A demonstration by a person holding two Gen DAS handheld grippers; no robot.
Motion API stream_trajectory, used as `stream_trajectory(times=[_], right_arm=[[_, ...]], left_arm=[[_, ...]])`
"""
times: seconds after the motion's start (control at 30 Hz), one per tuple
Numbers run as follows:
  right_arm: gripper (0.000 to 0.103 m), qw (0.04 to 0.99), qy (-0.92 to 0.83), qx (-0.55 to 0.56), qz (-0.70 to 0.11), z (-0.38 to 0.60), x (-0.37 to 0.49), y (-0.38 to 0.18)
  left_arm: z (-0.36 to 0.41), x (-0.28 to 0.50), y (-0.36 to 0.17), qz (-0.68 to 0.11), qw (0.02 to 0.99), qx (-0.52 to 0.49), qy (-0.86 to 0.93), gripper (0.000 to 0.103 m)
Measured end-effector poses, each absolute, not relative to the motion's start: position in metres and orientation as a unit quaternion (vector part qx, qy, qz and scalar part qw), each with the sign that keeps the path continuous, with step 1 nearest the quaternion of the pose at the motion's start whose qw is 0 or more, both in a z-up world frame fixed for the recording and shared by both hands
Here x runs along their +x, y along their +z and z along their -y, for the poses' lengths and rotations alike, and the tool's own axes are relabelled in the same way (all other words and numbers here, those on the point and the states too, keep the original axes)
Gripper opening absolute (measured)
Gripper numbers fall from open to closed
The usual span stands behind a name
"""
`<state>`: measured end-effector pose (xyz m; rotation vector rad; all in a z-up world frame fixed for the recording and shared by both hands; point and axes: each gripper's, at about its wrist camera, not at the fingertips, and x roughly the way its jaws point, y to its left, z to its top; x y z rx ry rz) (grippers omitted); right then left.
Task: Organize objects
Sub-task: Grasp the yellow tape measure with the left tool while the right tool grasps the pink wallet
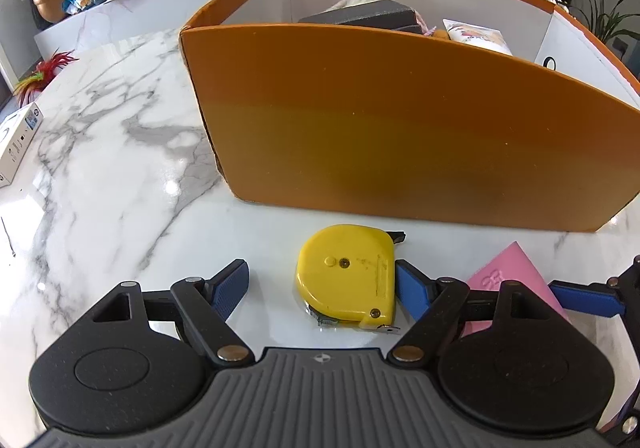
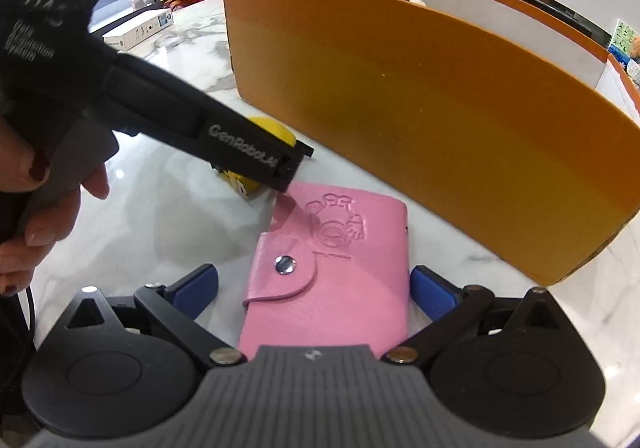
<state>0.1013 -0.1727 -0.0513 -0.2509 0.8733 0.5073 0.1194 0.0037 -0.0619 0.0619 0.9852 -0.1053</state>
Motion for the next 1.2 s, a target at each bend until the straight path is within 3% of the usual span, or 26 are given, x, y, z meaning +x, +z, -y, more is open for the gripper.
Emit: stream_trajectory(times=[0.23, 0.33, 0.7, 0.87, 1.07, 1.1, 1.2], right_arm=[[0.094, 0.868, 0.239, -0.12, -0.418, 0.174, 0.103, -0.048], [0.083, 0.873, 0.23, -0.114, -0.416, 0.177, 0.105, -0.045], [0.082, 0.869, 0.198, -0.109, -0.44, 0.193, 0.106, -0.041], [0.082, 0.869, 0.197, -0.112, -0.439, 0.216, 0.096, -0.034], [0.082, 0.868, 0.199, -0.111, -0.44, 0.215, 0.097, -0.041], [0.082, 0.868, 0.199, -0.112, -0.44, 0.212, 0.099, -0.042], [0.082, 0.868, 0.2, -0.114, -0.441, 0.209, 0.101, -0.043]], left_arm=[[0.004, 0.121, -0.06, -0.47, 0.881, 0.028, -0.047, 0.093], [0.005, 0.119, -0.058, -0.469, 0.882, 0.028, -0.047, 0.093], [0.016, 0.124, -0.062, -0.463, 0.885, 0.028, -0.044, 0.094], [0.02, 0.122, -0.066, -0.446, 0.893, 0.028, -0.044, 0.103], [0.02, 0.12, -0.069, -0.431, 0.901, 0.028, -0.049, 0.103], [0.02, 0.12, -0.068, -0.431, 0.901, 0.029, -0.051, 0.102], [0.025, 0.117, -0.064, -0.426, 0.901, 0.038, -0.068, 0.078]])
